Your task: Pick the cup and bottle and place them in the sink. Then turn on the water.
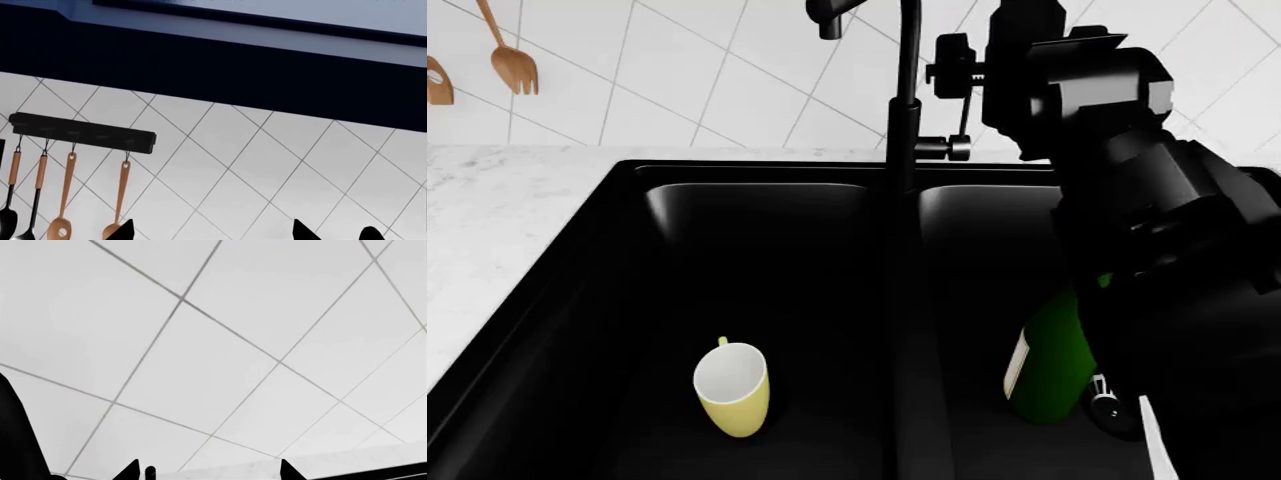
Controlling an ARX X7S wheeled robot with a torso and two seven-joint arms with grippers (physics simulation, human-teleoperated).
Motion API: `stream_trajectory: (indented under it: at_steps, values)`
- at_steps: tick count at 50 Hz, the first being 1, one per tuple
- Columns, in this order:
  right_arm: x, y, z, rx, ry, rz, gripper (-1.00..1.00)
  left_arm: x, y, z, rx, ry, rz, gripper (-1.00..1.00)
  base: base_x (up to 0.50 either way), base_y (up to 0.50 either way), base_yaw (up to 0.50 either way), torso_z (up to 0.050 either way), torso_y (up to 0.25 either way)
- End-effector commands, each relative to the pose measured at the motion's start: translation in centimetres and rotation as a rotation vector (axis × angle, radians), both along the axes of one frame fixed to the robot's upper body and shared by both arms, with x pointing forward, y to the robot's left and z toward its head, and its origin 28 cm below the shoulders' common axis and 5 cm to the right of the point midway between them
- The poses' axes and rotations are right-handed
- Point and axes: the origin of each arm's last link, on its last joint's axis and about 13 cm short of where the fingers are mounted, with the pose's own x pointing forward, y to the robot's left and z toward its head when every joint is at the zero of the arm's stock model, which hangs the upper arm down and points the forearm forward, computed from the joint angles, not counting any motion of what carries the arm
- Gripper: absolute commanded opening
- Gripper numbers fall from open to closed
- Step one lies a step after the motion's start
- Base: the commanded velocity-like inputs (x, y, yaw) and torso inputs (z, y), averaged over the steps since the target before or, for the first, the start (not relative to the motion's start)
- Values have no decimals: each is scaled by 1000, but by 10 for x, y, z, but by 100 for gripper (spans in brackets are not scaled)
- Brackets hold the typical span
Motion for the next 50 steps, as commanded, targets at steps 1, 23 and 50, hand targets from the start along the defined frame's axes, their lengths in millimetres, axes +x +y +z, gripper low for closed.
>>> stream_trajectory:
  at_steps: [1, 23, 50]
  values:
    - [0, 1, 1, 3, -2, 1, 100, 0, 0, 0, 5, -9, -3, 100, 0, 0, 0, 0, 0]
    - [-1, 2, 2, -10, 1, -2, 100, 2, 0, 3, 5, -17, -12, 100, 0, 0, 0, 0, 0]
    - [-1, 3, 4, -16, -4, -8, 100, -2, 0, 2, 14, -31, -20, 100, 0, 0, 0, 0, -46]
